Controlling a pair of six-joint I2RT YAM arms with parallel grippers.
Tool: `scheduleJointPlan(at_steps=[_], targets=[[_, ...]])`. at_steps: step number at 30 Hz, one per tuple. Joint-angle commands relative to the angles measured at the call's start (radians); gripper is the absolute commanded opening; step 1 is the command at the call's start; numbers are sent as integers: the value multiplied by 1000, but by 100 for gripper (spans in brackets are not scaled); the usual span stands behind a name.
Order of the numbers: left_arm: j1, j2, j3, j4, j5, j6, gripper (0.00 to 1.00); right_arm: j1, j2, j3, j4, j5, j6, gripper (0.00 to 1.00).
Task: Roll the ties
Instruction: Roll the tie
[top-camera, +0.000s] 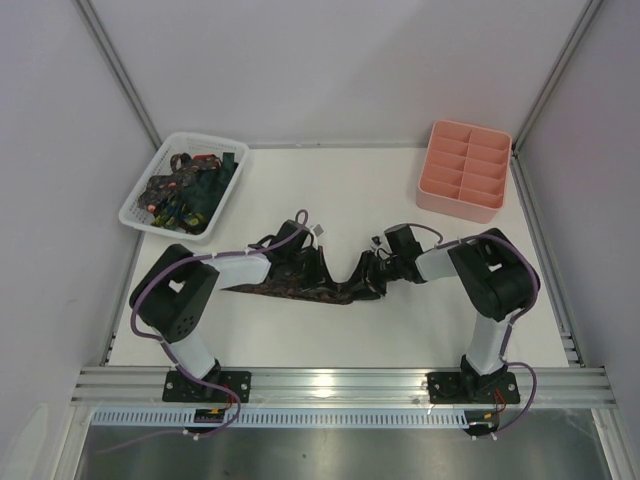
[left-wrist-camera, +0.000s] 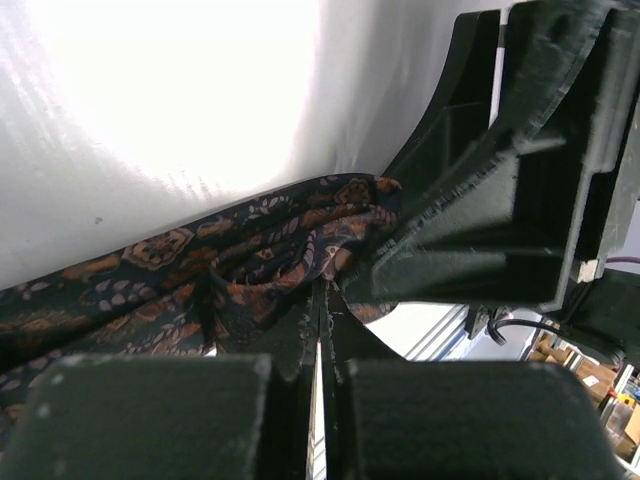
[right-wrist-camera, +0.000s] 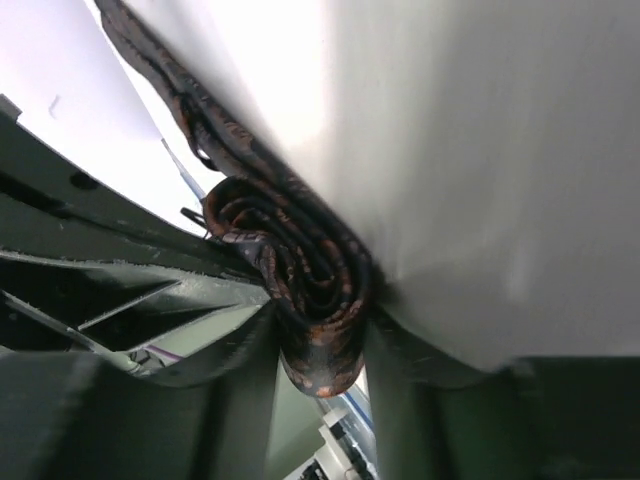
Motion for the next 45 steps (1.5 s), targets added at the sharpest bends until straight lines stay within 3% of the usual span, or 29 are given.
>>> scheduleJointPlan(at_steps=[1,4,6,10,11,13,14,19,24,30,32,37,40,43,45], targets=[[13,0,-29,29,-4,36,0,12,68,20,-41,116,-8,40],[14,-4,-33,20,-14,62,0,21,50,55,-105,114,-28,28],[14,-21,-32,6,-30,78,1,27,35,91,-159,127,-62,15],[14,-61,-20,-26,-68,130,1,30,-1,146,-355,159,-127,4],[14,-75,-17,-50,-88,139,6,27,-5,154,-383,174,-134,0],[16,-130,-18,-58,-129,162,15,21,-18,164,-447,189,-145,0],[13,-150,-18,-75,-148,168,25,14,-28,174,-469,206,-148,0],[-55,-248,10,-109,-284,254,34,-10,-64,206,-607,223,-142,0],[-298,-319,8,-71,-595,360,55,-51,-59,269,-748,229,-148,0],[-510,-265,46,-68,-879,461,57,-91,-51,308,-823,203,-128,0],[-567,-244,21,1,-967,493,58,-91,-51,319,-839,203,-129,0],[-612,-168,-19,138,-1025,578,58,-92,-38,338,-860,190,-119,0],[-621,-138,17,56,-1050,543,56,-91,-42,350,-871,205,-123,0],[-616,-192,36,-27,-1027,463,56,-91,-45,353,-873,219,-138,0],[-600,-296,-15,-6,-936,429,54,-89,-48,342,-865,225,-168,0]])
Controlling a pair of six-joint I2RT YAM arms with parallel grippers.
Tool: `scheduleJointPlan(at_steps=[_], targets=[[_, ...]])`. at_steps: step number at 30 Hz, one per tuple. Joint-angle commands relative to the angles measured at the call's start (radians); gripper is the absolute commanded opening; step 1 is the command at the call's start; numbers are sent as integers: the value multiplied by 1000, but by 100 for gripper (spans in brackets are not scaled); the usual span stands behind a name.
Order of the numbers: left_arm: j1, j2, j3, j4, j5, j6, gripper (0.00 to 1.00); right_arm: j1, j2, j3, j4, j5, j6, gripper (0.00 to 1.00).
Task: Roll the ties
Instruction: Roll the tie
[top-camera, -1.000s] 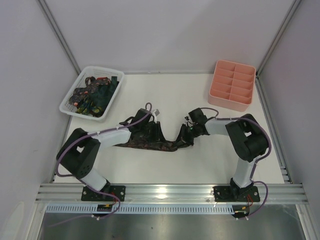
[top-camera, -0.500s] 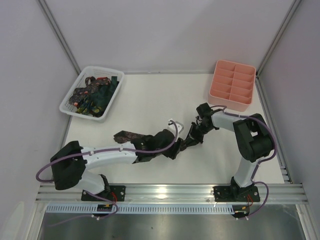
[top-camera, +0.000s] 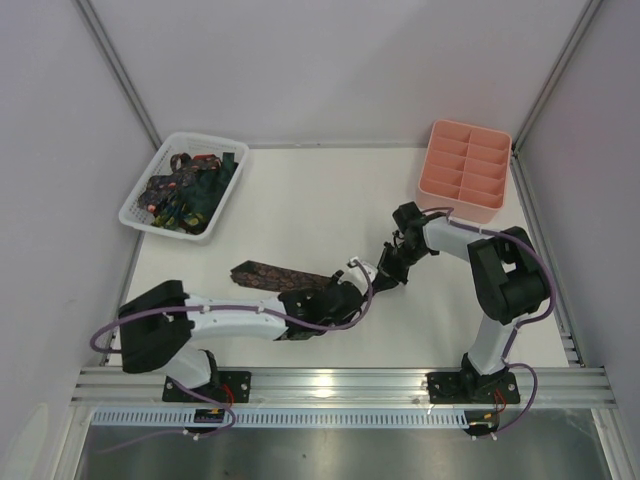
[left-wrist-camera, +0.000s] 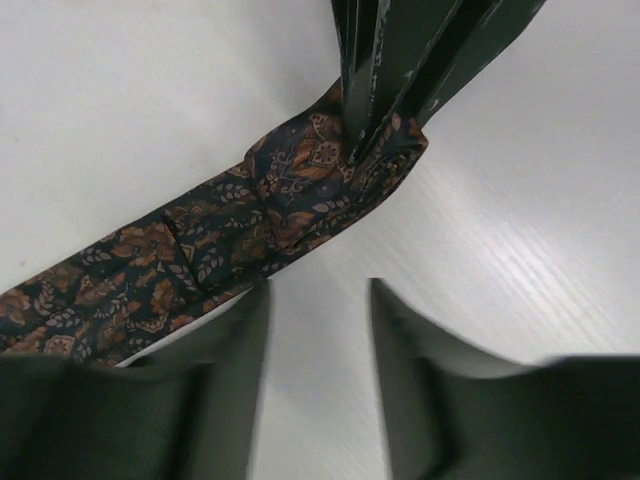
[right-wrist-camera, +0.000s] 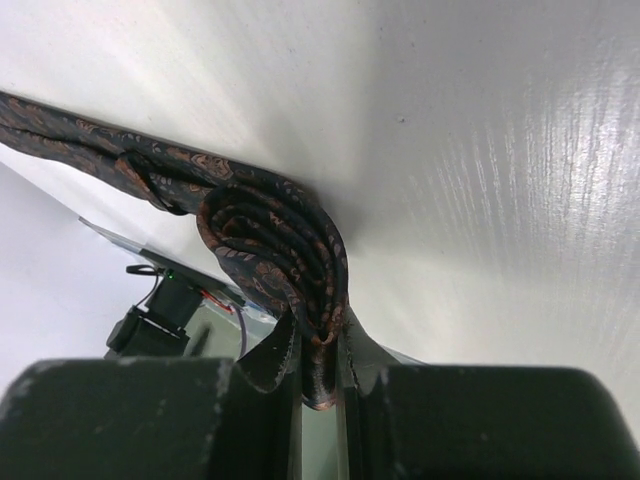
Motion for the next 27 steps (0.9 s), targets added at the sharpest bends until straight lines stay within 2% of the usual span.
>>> scheduleJointPlan(at_steps=[1,3,4,7,8,10,12,14,17,27], targets=[[20,-180,-29,44,74,-78,43,3,-11,15,-15,14,-40,0],[74,-241,-71,55,128,-165,37,10,-7,12,-8,31,-83,0],[100,-272,-72,47,210,-193,34,13,-7,15,-11,50,-98,0],[195,-277,-66,39,321,-273,23,35,-24,32,-36,115,-115,0],[224,-257,-51,42,399,-290,20,42,-27,41,-62,130,-114,0],[240,-222,-22,35,441,-307,12,62,-25,91,-102,188,-113,0],[257,-156,18,32,490,-319,8,79,-25,119,-154,225,-110,0],[283,-124,24,53,592,-345,1,92,-24,162,-209,268,-112,0],[309,-85,23,134,659,-405,1,107,-25,210,-264,324,-115,0],[390,30,43,105,688,-420,1,151,-27,242,-309,334,-81,0]])
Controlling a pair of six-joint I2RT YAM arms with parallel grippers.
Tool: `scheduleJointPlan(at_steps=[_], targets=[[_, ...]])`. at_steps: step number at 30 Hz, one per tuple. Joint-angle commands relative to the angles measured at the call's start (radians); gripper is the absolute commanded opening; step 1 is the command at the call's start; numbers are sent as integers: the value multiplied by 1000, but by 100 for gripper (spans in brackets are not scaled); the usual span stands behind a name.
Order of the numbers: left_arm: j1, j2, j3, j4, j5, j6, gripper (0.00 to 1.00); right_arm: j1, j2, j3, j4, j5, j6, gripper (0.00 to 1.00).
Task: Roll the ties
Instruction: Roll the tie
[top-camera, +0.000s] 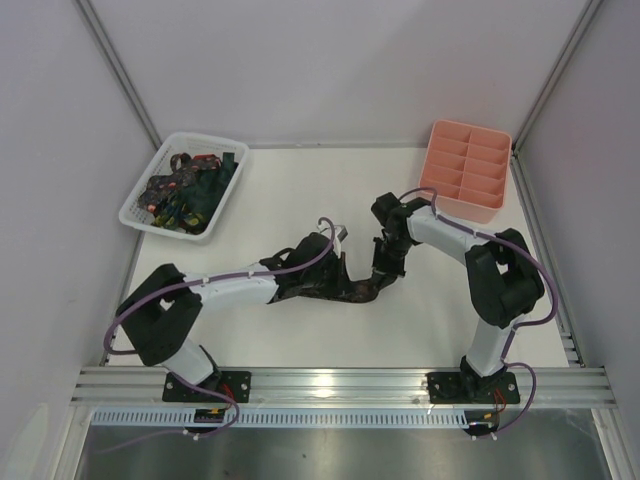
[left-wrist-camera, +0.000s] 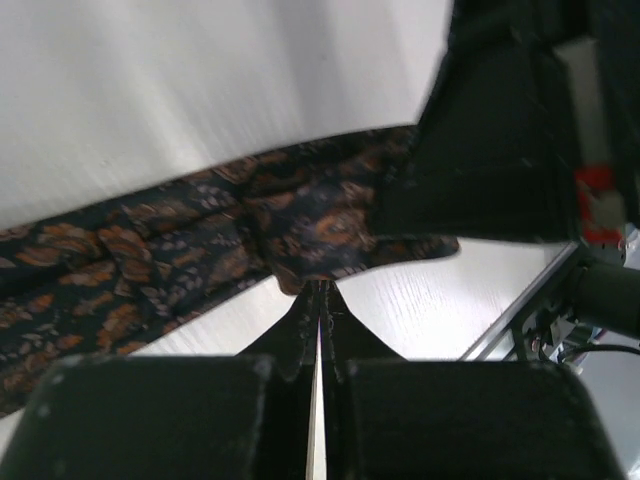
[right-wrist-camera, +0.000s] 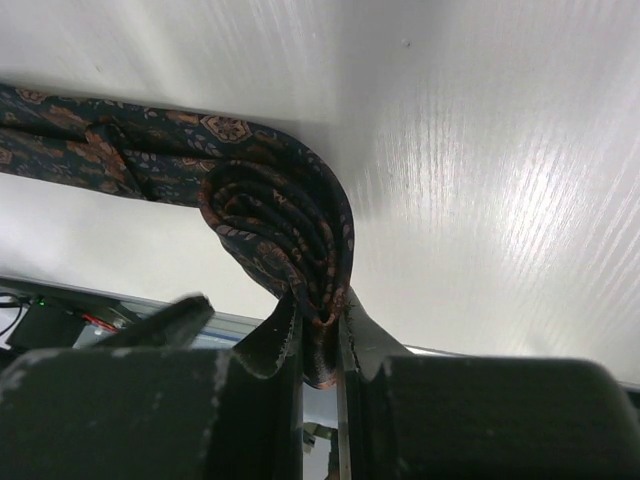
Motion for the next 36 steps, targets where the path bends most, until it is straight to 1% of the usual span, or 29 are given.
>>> scheduleJointPlan(at_steps=[1,5,11,18,22,26,30,33,36], targets=[[41,32,38,46,48,-27,0,24,-25,46,-49,22,23,0],[52,83,79,36,86,-13,0,31,-25,59,-54,17,43,0],[52,137,101,25,123,-13,0,49,-8,107,-77,12,71,0],[58,188,125,-3,133,4,0,61,-11,124,-54,-18,121,0],[67,217,144,-7,143,8,0,77,23,112,-25,-41,158,0],[71,227,170,-76,102,18,1,93,58,98,30,-41,216,0],[70,232,214,-178,33,35,0,116,125,128,3,15,293,0],[73,221,187,-173,13,18,1,146,179,162,-31,66,345,0],[71,183,142,-168,-21,2,1,155,205,150,-39,97,368,0]])
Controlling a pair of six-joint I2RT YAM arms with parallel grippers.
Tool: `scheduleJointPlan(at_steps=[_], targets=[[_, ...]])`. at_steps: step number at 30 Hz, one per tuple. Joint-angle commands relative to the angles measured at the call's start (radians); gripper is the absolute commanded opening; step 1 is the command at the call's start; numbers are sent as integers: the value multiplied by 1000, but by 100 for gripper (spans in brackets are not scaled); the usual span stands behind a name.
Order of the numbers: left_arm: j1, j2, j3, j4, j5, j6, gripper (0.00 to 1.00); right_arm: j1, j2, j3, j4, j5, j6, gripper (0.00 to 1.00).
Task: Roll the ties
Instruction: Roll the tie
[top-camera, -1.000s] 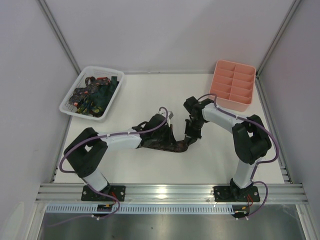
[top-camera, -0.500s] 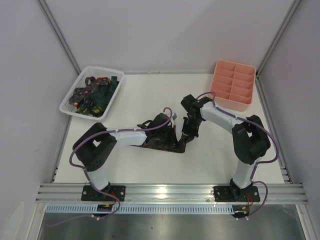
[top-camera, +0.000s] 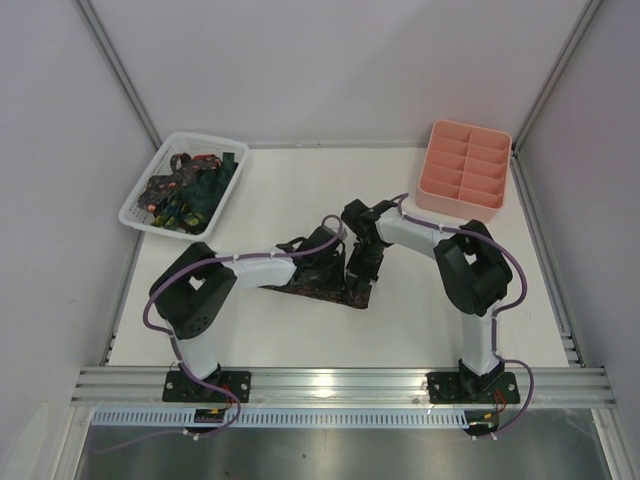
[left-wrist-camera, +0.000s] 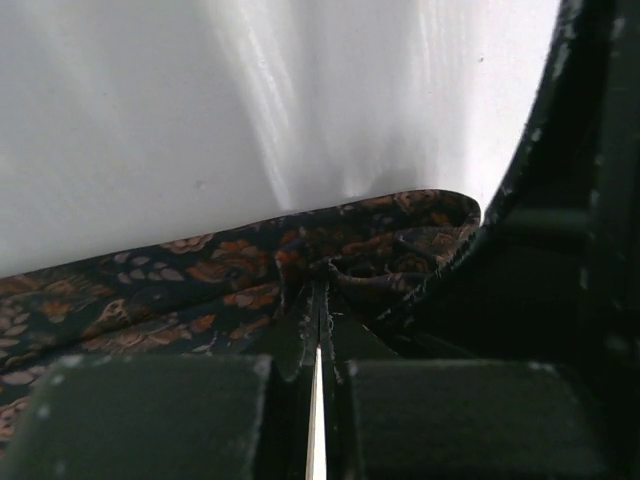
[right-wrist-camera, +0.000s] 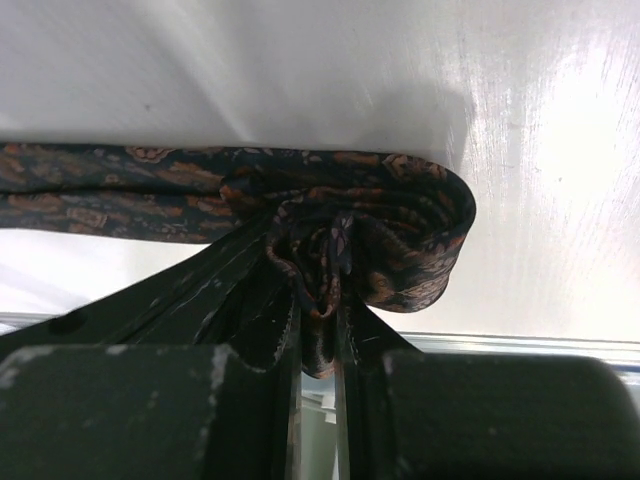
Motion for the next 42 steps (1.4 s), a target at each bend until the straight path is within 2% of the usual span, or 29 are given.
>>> scheduleJointPlan(at_steps=[1,5,9,11,12,17,18,21,25,30,32,33,35,37,39,41,42], targets=[[2,-81,-32,15,-79,-14,1,20,39,-1,-13,82,78,0],[1,-153,-89,18,-120,-12,1,20,42,-15,-10,136,75,0],[1,-233,-107,-61,-177,-11,1,20,65,8,-27,159,60,1],[4,-296,-133,-80,-231,-12,1,20,65,17,-39,169,67,8],[7,-314,-142,-95,-240,-12,1,21,67,21,-38,163,67,16],[38,-406,-178,-134,-236,-20,1,20,75,83,-59,142,37,35],[39,-435,-181,-144,-232,-20,1,20,79,95,-71,139,32,43],[45,-481,-190,-158,-222,-17,1,18,79,120,-81,113,12,52],[52,-538,-186,-187,-214,-29,1,20,53,144,-87,85,6,54],[55,-514,-150,-194,-162,-23,1,3,-17,225,-141,56,-25,57],[55,-477,-126,-177,-110,-21,1,-8,-54,232,-147,59,-54,64],[55,-462,-117,-160,-88,-23,1,-28,-97,223,-147,56,-95,68],[55,-420,-84,-161,-53,-21,1,-58,-157,152,-101,35,-147,71],[56,-348,-28,-174,-36,-17,1,-104,-254,83,-20,42,-234,83],[56,-283,35,-180,-16,0,0,-143,-307,-52,57,-41,-305,84],[59,-242,98,-181,-4,11,0,-208,-394,-237,222,-99,-372,83],[62,-218,120,-181,19,18,0,-233,-422,-309,287,-178,-385,83]])
